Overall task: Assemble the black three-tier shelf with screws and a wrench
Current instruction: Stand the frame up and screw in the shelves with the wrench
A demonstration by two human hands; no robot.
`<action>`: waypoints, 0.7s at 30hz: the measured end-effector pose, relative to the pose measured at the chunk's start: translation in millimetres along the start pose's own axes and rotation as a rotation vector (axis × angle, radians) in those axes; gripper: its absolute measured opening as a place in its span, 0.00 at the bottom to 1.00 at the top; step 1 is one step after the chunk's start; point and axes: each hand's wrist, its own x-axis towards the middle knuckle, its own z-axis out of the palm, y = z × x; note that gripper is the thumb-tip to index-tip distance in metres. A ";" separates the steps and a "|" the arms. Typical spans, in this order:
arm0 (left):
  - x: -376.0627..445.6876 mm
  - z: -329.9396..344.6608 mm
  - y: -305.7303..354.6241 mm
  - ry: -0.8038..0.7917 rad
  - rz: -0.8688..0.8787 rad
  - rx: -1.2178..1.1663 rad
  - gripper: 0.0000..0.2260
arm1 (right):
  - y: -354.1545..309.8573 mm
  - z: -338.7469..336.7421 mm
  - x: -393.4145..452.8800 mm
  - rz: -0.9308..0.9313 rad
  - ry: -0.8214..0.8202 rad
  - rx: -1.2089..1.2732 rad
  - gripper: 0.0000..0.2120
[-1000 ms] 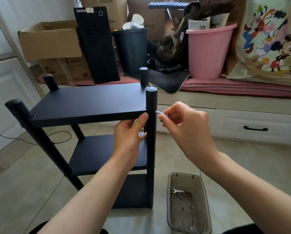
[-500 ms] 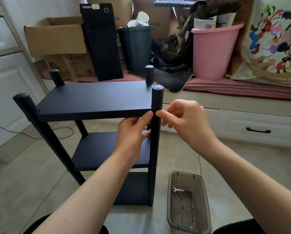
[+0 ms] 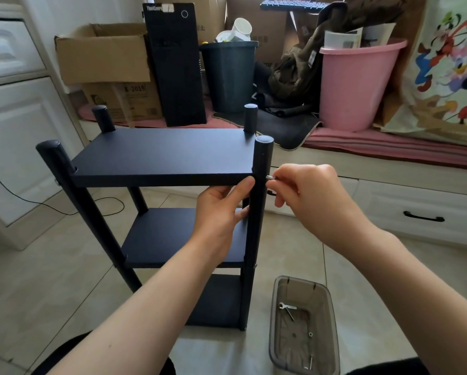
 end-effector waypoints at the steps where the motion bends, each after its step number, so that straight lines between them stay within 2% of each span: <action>1: 0.1 0.1 -0.1 0.003 0.000 0.000 0.14 | -0.2 -0.4 0.7 -0.007 0.001 -0.012 0.10; 4: -0.2 0.3 -0.1 0.006 -0.002 -0.004 0.13 | -1.5 -1.8 2.8 0.038 -0.012 0.033 0.15; 7: -0.8 1.5 0.5 0.013 -0.007 -0.016 0.18 | -1.1 -3.4 4.6 0.155 -0.082 0.289 0.15; 8: -1.1 1.8 0.5 0.015 -0.009 -0.019 0.19 | -1.2 -3.0 3.9 0.153 -0.079 0.300 0.15; 12: -1.2 1.8 -0.1 0.024 -0.016 -0.019 0.20 | -2.2 1.1 -0.6 -0.017 0.046 -0.036 0.12; 16: -0.3 2.5 0.3 0.025 -0.020 -0.021 0.20 | -2.4 1.8 0.3 -0.051 0.034 -0.116 0.12; 18: -0.3 1.8 -0.1 0.020 -0.019 -0.019 0.19 | -1.2 -0.3 2.2 -0.021 0.007 -0.047 0.14; 21: -1.2 0.5 -0.2 0.014 -0.020 -0.023 0.19 | 2.2 -4.0 4.3 0.078 -0.054 0.272 0.15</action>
